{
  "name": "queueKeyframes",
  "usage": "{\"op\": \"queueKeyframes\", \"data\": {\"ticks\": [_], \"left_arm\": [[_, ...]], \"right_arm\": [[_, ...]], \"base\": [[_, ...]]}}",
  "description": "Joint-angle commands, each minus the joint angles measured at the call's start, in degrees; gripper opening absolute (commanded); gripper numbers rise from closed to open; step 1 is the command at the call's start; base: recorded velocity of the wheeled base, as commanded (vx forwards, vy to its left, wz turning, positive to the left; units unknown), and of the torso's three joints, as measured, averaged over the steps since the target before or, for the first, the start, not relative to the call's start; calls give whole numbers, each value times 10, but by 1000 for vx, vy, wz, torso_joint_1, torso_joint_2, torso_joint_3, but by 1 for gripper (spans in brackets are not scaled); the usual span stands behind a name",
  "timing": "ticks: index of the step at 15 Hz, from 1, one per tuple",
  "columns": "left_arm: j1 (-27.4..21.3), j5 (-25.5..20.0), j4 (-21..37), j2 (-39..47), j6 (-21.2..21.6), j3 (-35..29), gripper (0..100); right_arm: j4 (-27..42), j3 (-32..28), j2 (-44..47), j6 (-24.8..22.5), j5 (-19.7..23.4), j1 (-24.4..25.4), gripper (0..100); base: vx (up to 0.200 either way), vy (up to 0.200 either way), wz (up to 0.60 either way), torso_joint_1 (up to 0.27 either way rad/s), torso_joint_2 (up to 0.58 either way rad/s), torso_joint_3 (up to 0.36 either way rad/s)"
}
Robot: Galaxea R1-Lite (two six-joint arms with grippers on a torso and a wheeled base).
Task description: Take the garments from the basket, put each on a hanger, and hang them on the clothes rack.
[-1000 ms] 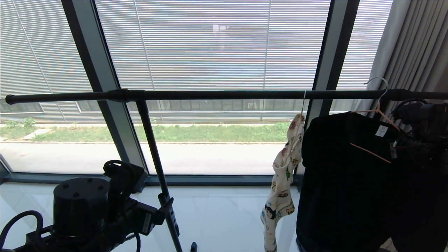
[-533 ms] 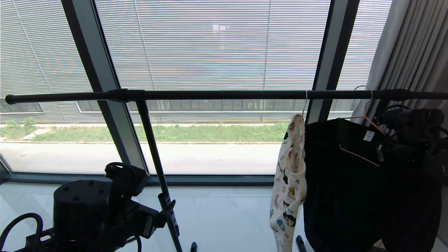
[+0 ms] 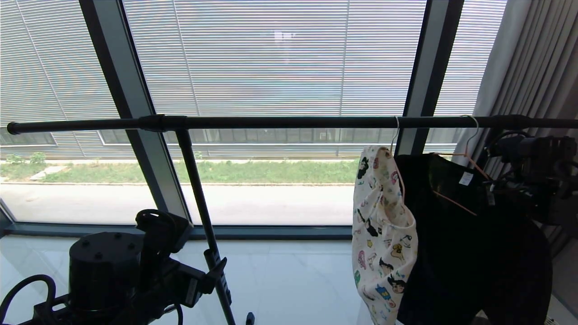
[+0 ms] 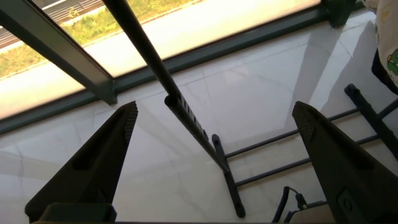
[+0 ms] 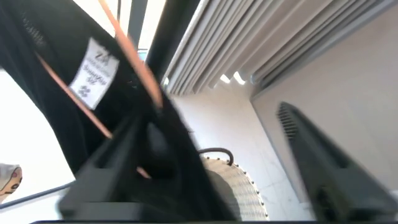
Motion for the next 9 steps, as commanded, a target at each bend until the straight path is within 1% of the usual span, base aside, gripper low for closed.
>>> {"op": "queueKeyframes", "data": {"ticks": [1, 2, 4, 6, 7, 8, 9], "left_arm": [[3, 0, 0, -1, 0, 6, 100], [8, 4, 0, -7, 0, 12, 100], [30, 12, 0, -16, -1, 15, 100], [90, 13, 0, -45, 0, 22, 100], [125, 13, 0, -64, 3, 32, 100], [156, 12, 0, -84, 5, 40, 100], [190, 10, 1, -106, 8, 49, 100]], "right_arm": [[8, 11, -62, -2, 0, 1, 100], [23, 22, -98, -3, -2, 1, 100], [76, 38, -162, -3, -2, 0, 100], [190, 44, -260, -3, 1, 1, 100], [245, 43, -298, -3, 11, 0, 100], [281, 44, -331, -3, 25, 0, 100], [309, 46, -356, -6, 27, -1, 100]], "base": [[0, 0, 0, 0, 0, 0], [0, 0, 0, 0, 0, 0], [0, 0, 0, 0, 0, 0], [0, 0, 0, 0, 0, 0], [0, 0, 0, 0, 0, 0], [0, 0, 0, 0, 0, 0], [0, 0, 0, 0, 0, 0]]}}
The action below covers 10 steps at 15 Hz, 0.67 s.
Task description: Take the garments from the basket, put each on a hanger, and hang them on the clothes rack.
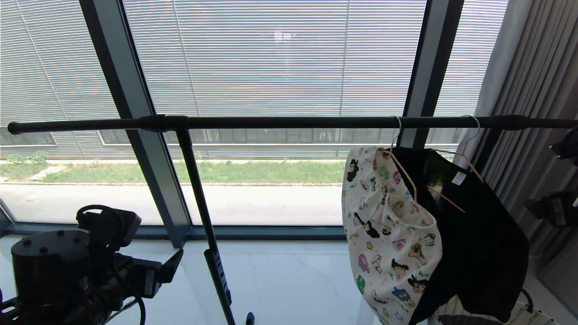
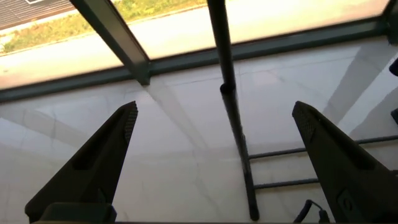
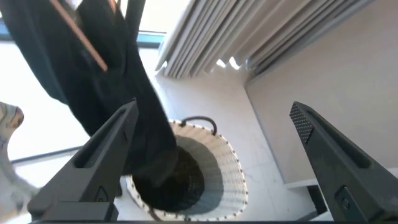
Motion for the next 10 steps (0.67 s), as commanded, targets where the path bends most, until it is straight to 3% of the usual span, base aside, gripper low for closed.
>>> {"op": "queueKeyframes", "data": {"ticks": [1, 3, 6, 10], "left_arm": [[89, -6, 0, -68, 6, 27, 100], [124, -24, 0, -96, 17, 47, 100], [140, -37, 1, -128, 42, 57, 100], [142, -44, 1, -127, 42, 54, 100]], "right_arm": [[67, 13, -124, -5, 9, -1, 100], [63, 42, -150, -18, 7, -2, 100], [13, 97, -171, -29, 8, -2, 100], [-8, 116, -171, -40, 8, -2, 100]], "base": [[0, 0, 0, 0, 0, 0], [0, 0, 0, 0, 0, 0], [0, 0, 0, 0, 0, 0], [-200, 0, 0, 7, 2, 2]]}}
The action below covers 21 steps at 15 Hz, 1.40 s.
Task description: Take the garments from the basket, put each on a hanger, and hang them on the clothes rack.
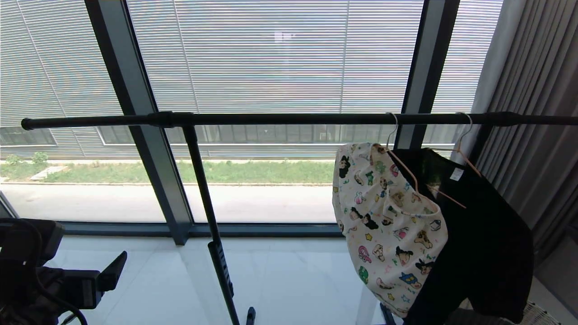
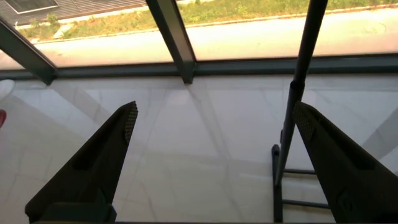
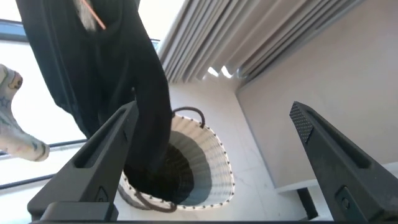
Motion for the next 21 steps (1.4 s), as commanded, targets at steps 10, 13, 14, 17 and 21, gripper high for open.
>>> {"op": "queueKeyframes", "data": {"ticks": [10, 13, 14, 17, 21], "left_arm": [[4, 1, -1, -21, 0, 20, 100], [13, 1, -1, -30, 0, 32, 100], [13, 1, 0, -36, 0, 37, 100], [15, 4, 0, -38, -1, 30, 100], [32, 5, 0, -62, 0, 35, 100]], "right_arm": [[-43, 52, -5, -2, 0, 0, 100], [-45, 52, -5, 0, 0, 0, 100], [-45, 52, -7, 0, 1, 0, 100], [-50, 52, -16, 0, 1, 0, 100], [-53, 74, -40, 0, 3, 0, 100]], "base": [[-200, 0, 0, -1, 2, 5], [-200, 0, 0, -1, 2, 2], [-200, 0, 0, 2, -2, 2], [-67, 0, 0, 1, 1, 2], [0, 0, 0, 0, 0, 0]]}}
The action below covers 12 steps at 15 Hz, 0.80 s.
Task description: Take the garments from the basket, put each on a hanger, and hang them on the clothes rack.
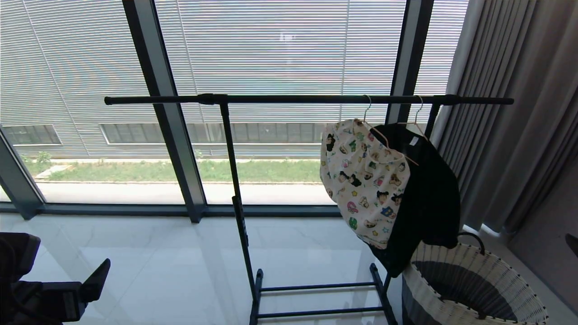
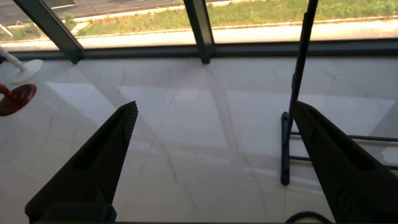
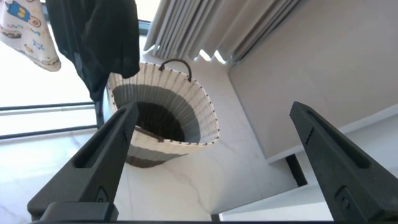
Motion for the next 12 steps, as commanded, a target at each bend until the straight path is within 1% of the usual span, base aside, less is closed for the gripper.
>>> {"op": "queueKeyframes", "data": {"ticks": [1, 5, 8, 12], "left_arm": [[7, 0, 0, -11, 0, 2, 100], [10, 0, 0, -8, 1, -2, 100], [11, 0, 0, -8, 1, 1, 100], [11, 0, 0, -6, 1, -1, 100]], "right_arm": [[-1, 14, -13, 0, 0, 0, 100], [-1, 14, -17, 0, 2, 0, 100], [0, 15, -16, -2, 14, 0, 100], [0, 15, -14, -3, 15, 0, 100]], "base": [[0, 0, 0, 0, 0, 0], [0, 0, 0, 0, 0, 0], [0, 0, 0, -19, 43, 28], [0, 0, 0, -187, 428, 228]]}}
